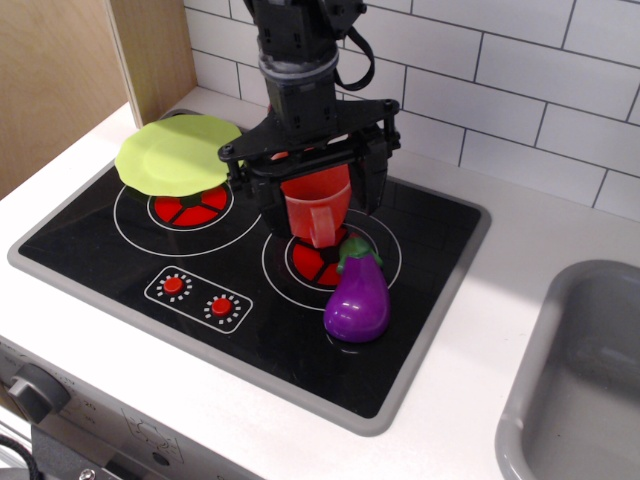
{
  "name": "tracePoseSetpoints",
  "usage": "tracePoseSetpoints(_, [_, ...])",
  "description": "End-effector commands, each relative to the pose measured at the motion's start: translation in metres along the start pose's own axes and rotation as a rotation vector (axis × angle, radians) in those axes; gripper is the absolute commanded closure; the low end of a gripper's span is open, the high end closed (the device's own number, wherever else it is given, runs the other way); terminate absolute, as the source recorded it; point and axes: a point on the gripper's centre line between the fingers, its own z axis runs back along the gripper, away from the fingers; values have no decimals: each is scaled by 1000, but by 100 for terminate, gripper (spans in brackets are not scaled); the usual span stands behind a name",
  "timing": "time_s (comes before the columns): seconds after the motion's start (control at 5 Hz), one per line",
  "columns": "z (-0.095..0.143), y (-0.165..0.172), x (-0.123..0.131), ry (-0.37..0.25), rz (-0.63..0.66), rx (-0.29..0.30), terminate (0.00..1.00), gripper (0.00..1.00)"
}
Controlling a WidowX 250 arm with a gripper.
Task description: Take cup off plate
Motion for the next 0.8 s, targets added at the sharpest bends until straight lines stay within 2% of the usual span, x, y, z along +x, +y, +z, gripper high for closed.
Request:
tracePoseSetpoints(0.0, [73,-3,5,-46,1,-68,0,0])
tracePoseSetpoints(0.2, [95,-9,1,-21,-42,-66,0,0])
tracePoseSetpoints(0.4, [95,-9,1,-21,-42,-66,0,0])
tracePoseSetpoints(0.6, [95,-9,1,-21,-42,-66,100,0])
